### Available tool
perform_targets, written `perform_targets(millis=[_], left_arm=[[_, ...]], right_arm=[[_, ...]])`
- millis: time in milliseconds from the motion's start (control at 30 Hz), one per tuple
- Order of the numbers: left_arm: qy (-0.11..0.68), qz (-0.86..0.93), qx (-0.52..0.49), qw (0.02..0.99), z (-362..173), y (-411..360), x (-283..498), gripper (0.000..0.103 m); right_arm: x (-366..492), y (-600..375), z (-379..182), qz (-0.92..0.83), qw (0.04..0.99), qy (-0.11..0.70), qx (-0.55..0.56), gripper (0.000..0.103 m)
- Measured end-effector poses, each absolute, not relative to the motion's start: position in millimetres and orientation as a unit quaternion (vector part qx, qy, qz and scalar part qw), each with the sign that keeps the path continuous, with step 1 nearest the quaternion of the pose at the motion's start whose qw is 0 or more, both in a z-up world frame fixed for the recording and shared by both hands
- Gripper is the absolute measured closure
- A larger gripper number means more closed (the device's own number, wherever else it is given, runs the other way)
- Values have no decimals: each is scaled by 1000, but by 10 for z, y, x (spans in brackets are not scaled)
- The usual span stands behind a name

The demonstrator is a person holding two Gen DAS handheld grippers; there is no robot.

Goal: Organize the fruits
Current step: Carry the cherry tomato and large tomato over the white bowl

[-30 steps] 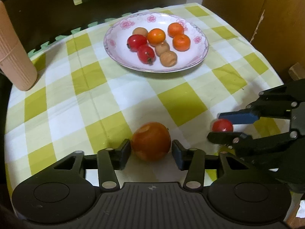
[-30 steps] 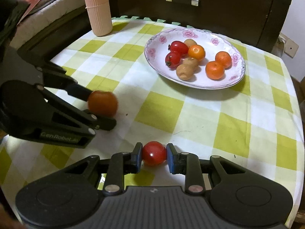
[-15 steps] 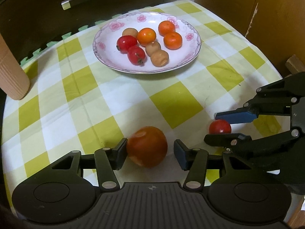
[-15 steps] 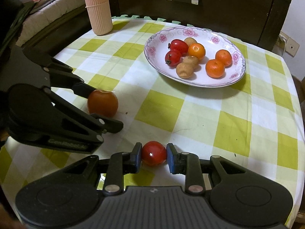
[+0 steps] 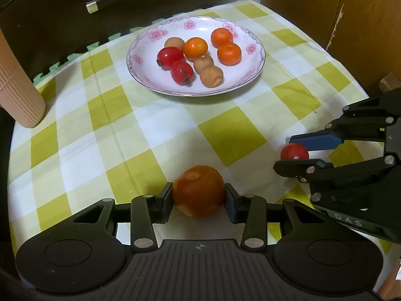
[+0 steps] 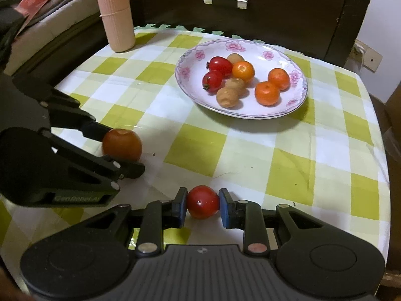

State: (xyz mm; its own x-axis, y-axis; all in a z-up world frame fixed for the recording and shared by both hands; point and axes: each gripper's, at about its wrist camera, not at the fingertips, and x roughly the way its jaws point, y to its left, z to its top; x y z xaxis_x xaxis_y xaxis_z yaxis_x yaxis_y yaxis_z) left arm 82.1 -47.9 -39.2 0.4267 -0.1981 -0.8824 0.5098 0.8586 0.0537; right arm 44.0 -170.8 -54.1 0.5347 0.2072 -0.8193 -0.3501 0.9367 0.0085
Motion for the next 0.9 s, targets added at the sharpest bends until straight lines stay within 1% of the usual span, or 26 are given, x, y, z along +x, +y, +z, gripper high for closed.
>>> perform_targets(millis=[500, 900], left_arm=[[470, -204, 143, 847, -220, -552, 873, 53], [449, -200, 130, 861, -62, -622, 1077, 54]], right_arm=[[541, -1753, -386, 136, 885, 441, -62, 77], [745, -1853, -216, 117, 898, 421, -48, 77]])
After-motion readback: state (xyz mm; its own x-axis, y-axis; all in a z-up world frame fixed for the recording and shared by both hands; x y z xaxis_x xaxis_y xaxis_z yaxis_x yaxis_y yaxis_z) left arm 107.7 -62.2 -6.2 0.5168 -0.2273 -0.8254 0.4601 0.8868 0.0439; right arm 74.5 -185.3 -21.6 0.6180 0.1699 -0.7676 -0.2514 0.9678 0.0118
